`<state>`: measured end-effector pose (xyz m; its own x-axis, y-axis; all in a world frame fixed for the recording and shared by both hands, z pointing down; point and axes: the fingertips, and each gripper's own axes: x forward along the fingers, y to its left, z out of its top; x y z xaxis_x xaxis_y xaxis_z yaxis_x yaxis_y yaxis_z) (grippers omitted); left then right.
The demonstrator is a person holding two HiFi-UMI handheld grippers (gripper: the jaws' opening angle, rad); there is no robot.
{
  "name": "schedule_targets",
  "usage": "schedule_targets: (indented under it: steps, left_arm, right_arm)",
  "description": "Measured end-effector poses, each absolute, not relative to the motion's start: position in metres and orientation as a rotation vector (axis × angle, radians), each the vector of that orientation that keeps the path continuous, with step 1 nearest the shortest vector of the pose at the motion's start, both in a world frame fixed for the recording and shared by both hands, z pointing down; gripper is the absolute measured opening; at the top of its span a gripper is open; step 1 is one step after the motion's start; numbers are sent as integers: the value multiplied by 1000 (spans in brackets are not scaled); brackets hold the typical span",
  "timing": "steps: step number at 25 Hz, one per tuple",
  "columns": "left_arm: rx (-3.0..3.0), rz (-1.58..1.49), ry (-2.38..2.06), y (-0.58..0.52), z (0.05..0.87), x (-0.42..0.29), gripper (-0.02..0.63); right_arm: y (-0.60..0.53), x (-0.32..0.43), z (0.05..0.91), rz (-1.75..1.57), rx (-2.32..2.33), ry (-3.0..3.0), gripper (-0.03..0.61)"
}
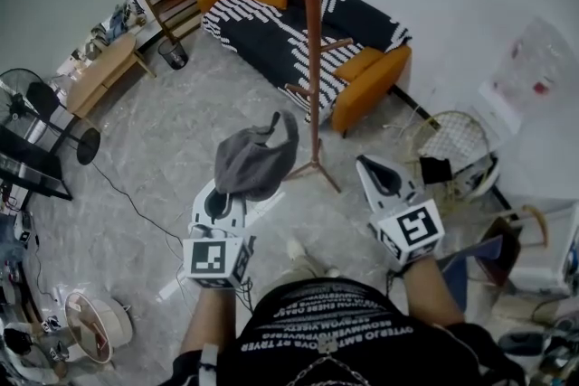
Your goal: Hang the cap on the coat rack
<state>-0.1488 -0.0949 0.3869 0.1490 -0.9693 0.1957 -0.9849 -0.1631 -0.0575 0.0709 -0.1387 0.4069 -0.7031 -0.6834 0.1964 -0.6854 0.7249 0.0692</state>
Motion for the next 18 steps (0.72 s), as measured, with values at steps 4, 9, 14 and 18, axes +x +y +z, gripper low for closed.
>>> schedule_targets:
  steps: [4, 9, 14, 18]
  left_arm:
    - [2317, 300, -1956, -109, 389, -154, 15]
    - [2362, 288, -1912, -129, 388, -153, 15]
    - [2367, 294, -1886, -145, 394, -159, 15]
    - [2375, 313, -1875, -160, 395, -167, 15]
  right_arm:
    - [-151, 67, 411, 28, 1099, -2698, 3]
    - [-164, 59, 413, 30, 1097, -2687, 3]
    - [-180, 54, 411, 26, 1120, -2674, 3]
    - [-194, 50, 410, 25, 1143, -2666, 3]
